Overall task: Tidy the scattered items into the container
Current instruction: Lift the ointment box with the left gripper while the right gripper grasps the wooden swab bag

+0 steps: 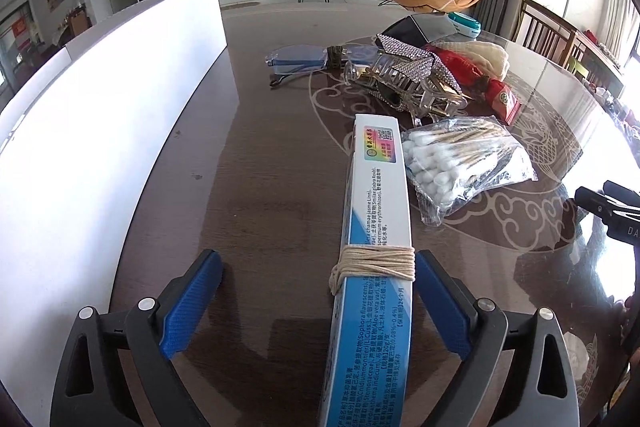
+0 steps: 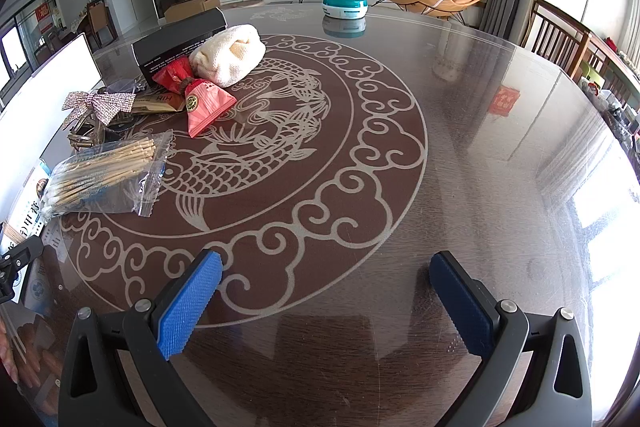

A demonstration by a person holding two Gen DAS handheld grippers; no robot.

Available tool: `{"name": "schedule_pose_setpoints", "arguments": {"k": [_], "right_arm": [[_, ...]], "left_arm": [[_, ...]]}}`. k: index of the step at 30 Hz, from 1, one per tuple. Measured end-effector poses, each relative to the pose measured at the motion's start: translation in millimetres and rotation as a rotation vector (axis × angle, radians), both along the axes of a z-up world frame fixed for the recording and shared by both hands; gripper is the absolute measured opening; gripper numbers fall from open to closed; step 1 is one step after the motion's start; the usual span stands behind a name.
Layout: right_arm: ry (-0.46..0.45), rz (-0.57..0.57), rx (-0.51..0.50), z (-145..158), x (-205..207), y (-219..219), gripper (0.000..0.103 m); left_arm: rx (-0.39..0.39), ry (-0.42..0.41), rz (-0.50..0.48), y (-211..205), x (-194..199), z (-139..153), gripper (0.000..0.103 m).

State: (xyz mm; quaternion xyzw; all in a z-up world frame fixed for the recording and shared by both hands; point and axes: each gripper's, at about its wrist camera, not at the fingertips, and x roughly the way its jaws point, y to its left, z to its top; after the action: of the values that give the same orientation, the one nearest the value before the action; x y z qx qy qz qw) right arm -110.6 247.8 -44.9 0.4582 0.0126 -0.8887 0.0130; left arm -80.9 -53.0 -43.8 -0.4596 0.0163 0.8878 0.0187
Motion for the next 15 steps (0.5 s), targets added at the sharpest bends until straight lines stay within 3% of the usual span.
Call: {"name": "schedule_pose_setpoints", "arguments": {"k": [15], "right_arm": [[0.000,0.000,0.000,0.1,0.1,-0.2,0.103]], "left_arm": [[-0.001,-0.010,0.021,-2.1,-5.7,-1.9,0.103]]}}
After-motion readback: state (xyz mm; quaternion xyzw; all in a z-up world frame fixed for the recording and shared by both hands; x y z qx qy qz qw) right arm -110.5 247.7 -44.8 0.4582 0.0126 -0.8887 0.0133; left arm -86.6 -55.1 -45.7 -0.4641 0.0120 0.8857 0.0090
